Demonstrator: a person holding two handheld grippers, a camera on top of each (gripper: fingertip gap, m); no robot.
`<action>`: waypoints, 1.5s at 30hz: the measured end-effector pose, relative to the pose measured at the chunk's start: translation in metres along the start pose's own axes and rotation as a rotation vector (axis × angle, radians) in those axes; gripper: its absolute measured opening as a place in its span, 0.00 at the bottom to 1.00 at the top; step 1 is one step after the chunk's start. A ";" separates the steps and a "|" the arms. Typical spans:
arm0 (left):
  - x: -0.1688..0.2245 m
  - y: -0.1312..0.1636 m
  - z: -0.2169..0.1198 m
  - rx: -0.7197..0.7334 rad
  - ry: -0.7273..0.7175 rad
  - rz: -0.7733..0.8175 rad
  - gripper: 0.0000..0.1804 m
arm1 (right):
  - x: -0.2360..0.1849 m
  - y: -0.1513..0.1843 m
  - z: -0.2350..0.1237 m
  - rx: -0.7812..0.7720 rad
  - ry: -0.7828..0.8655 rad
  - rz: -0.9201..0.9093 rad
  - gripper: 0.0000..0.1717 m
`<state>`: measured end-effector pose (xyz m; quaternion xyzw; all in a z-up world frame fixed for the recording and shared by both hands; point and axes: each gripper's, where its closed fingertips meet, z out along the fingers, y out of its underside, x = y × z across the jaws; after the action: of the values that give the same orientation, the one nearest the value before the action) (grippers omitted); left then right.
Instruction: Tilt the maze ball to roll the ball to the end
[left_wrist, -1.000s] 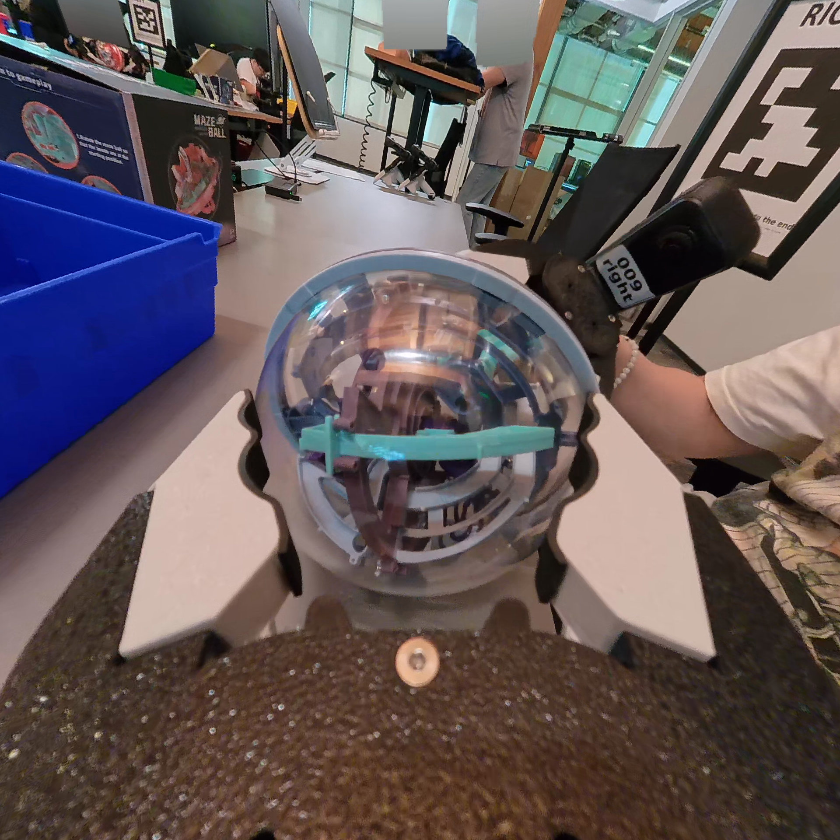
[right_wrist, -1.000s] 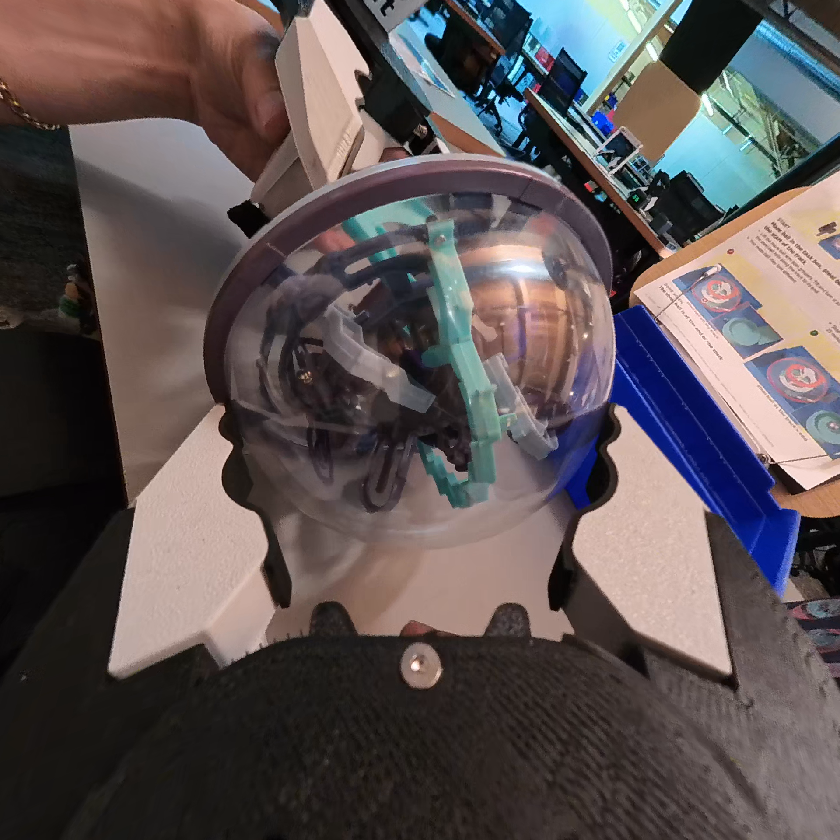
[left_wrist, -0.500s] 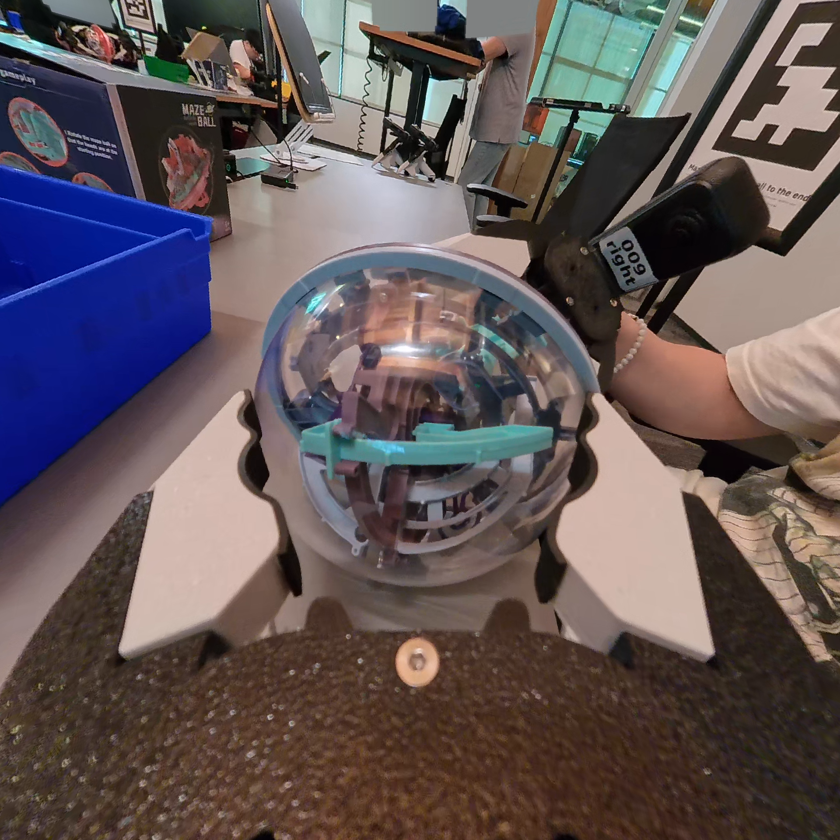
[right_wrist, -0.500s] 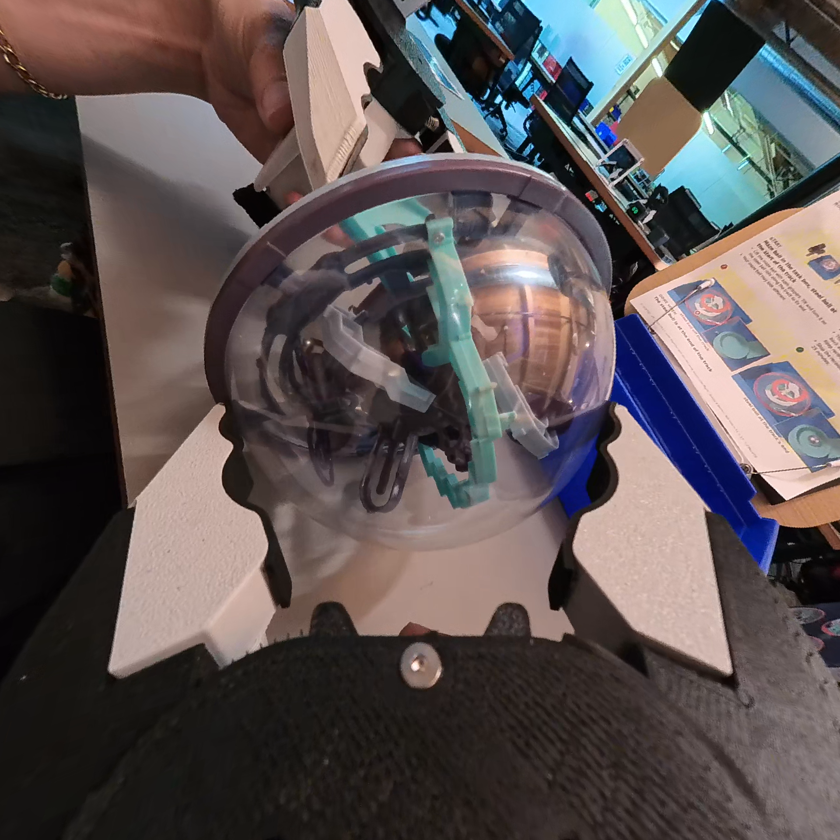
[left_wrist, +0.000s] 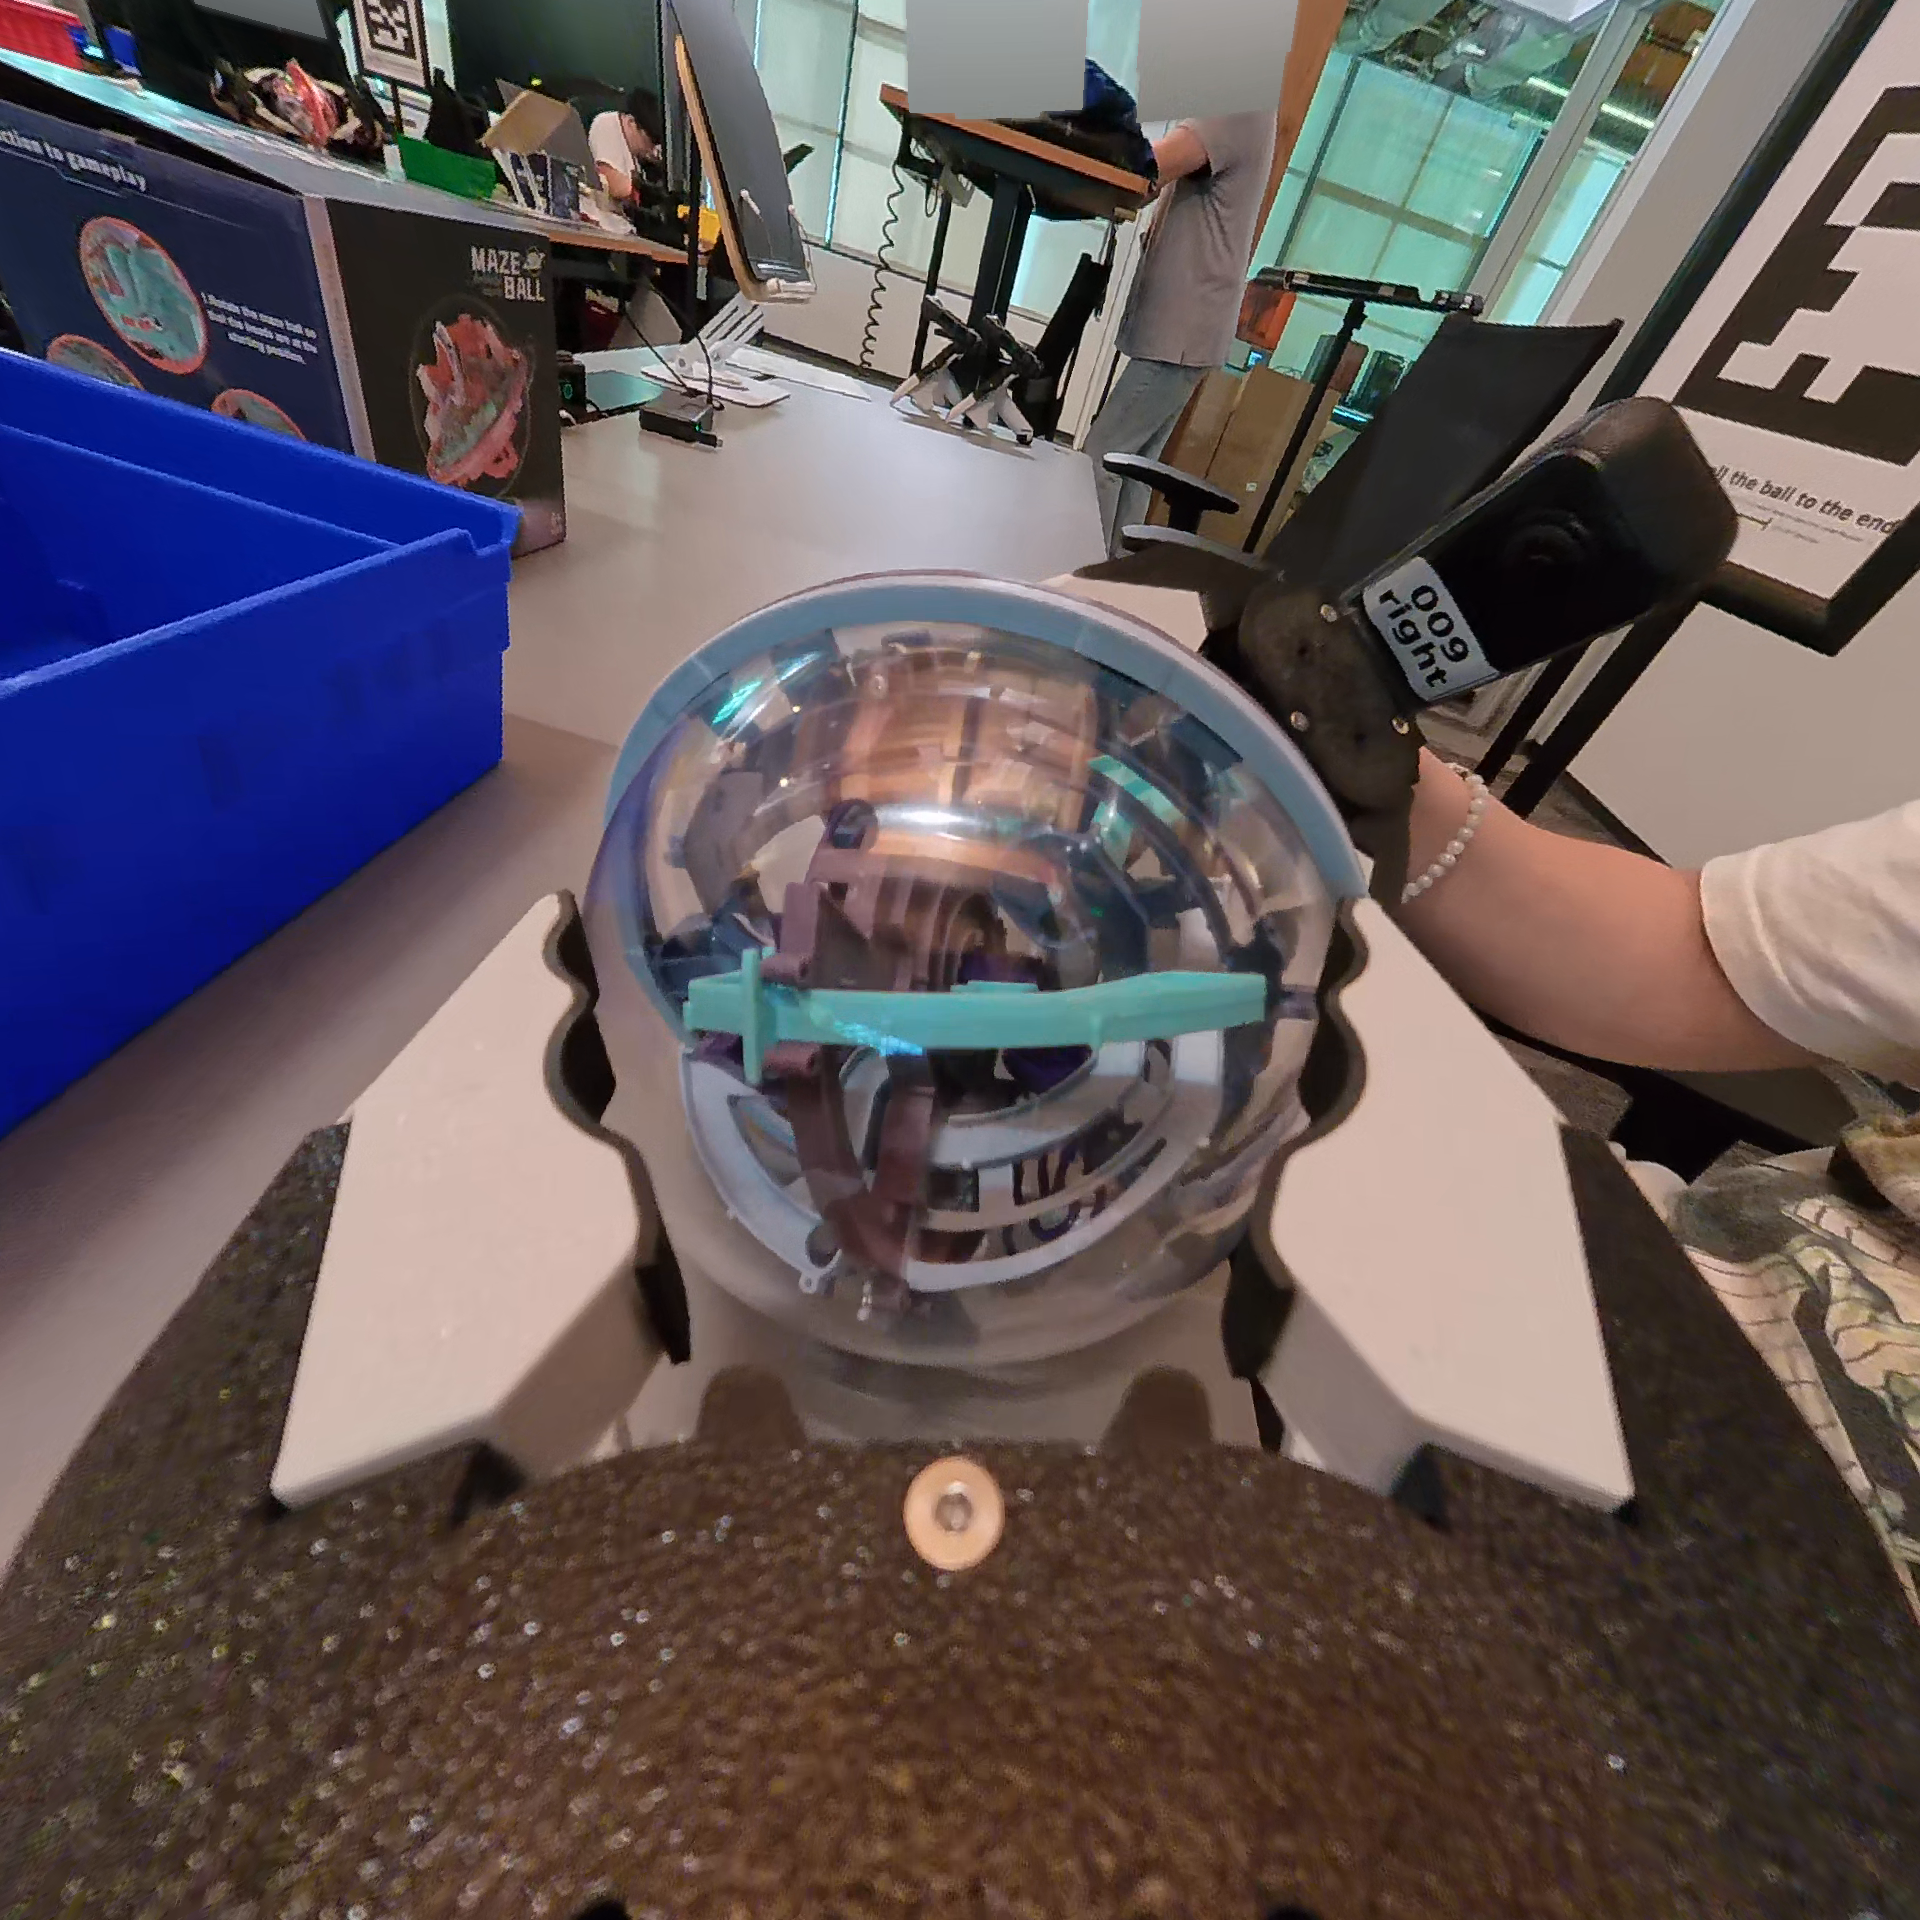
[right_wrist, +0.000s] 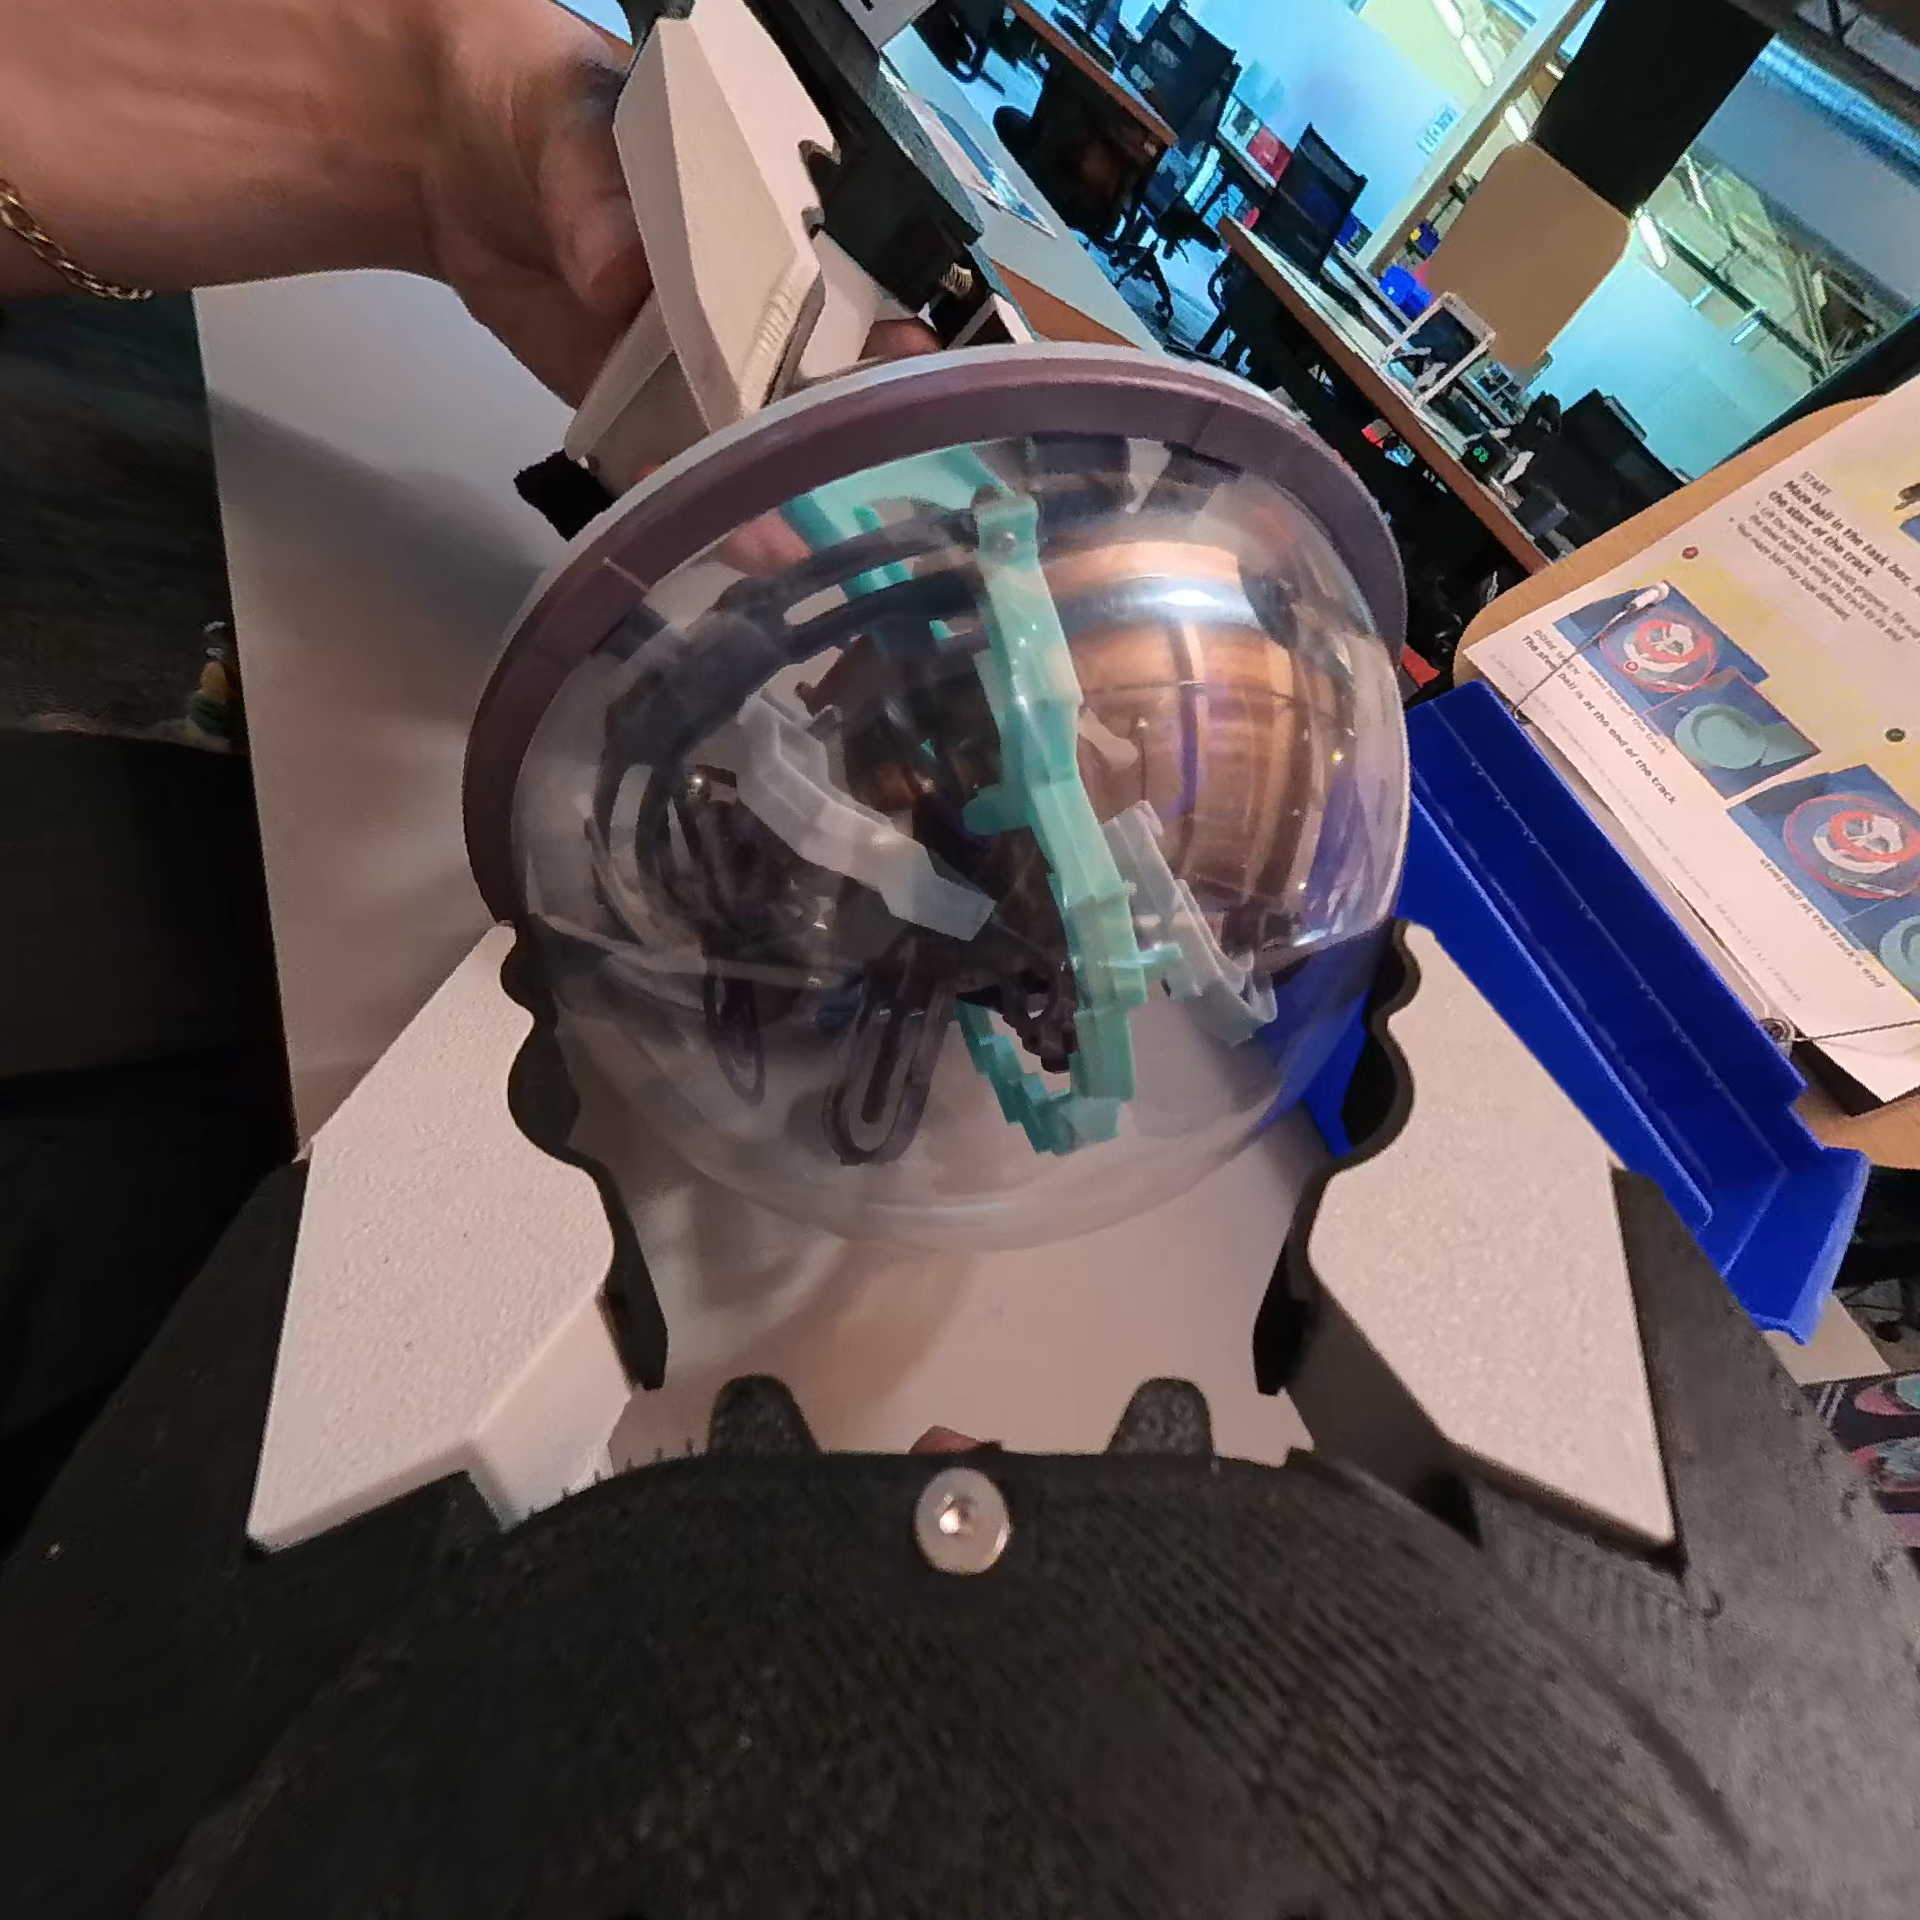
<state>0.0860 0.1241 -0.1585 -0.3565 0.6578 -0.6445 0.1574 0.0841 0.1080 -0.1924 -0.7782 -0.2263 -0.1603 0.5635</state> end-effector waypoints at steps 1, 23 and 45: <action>0.000 0.000 0.001 0.003 -0.001 -0.001 0.74 | 0.000 0.001 0.000 -0.003 0.001 0.005 0.87; -0.002 -0.016 0.004 0.168 0.036 -0.041 0.61 | -0.010 0.026 -0.003 -0.084 0.016 0.265 0.86; -0.004 -0.016 0.002 0.179 0.051 -0.085 0.61 | -0.005 0.016 -0.005 -0.110 0.042 0.186 0.86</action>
<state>0.0940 0.1270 -0.1445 -0.3518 0.5856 -0.7159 0.1443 0.0881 0.0985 -0.2063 -0.8221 -0.1322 -0.1355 0.5369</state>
